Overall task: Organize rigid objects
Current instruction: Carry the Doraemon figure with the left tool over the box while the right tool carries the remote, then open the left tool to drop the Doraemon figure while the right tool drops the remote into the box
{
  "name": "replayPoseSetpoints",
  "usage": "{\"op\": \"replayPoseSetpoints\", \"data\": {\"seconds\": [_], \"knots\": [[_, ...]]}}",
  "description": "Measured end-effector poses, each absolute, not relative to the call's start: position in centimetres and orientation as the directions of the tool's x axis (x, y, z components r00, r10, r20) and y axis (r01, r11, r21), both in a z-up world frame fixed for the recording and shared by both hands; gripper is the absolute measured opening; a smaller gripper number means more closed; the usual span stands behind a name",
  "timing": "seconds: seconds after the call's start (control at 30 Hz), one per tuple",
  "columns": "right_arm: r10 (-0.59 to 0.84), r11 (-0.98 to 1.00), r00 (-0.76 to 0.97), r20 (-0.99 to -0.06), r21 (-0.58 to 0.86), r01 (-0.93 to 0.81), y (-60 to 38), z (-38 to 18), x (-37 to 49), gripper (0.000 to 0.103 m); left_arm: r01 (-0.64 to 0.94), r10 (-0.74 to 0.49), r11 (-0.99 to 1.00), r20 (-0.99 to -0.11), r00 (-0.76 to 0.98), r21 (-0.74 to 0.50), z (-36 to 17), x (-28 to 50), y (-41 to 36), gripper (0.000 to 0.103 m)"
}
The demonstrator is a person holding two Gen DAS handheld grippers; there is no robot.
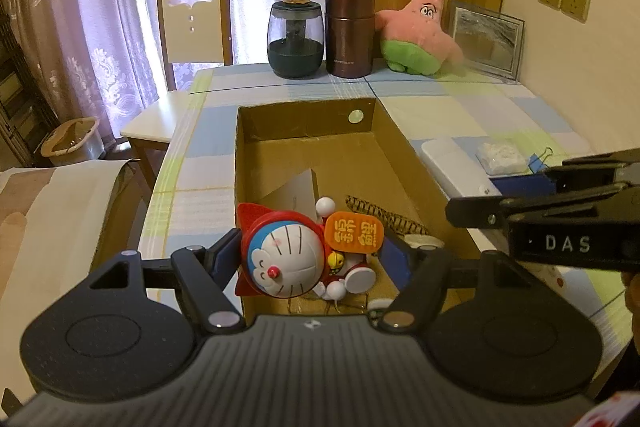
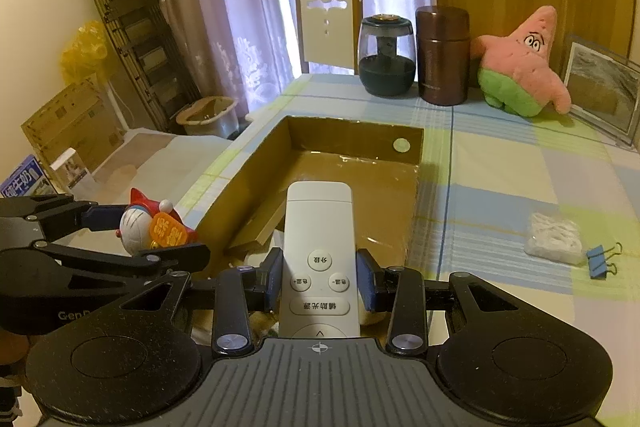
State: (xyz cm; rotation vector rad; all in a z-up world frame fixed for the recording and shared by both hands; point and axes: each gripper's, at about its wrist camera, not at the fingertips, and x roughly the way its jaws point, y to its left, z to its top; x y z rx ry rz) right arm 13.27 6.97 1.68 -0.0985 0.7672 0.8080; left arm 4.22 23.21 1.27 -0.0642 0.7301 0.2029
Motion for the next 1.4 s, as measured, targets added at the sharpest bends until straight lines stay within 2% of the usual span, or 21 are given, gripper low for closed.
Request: {"op": "replayPoseSetpoints", "data": {"seconds": [1.1, 1.4], "knots": [[0.554, 0.742, 0.427, -0.714, 0.192, -0.642, 12.3, -2.8, 24.3, 0.035, -0.138, 0.109, 0.990, -0.696, 0.709, 0.014, 0.0, 17.2, 29.1, 0.069], [0.552, 0.767, 0.416, -0.723, 0.243, -0.594, 13.2, -3.8, 27.7, 0.035, -0.142, 0.090, 0.990, -0.716, 0.692, -0.013, -1.6, 20.6, 30.3, 0.069]]}}
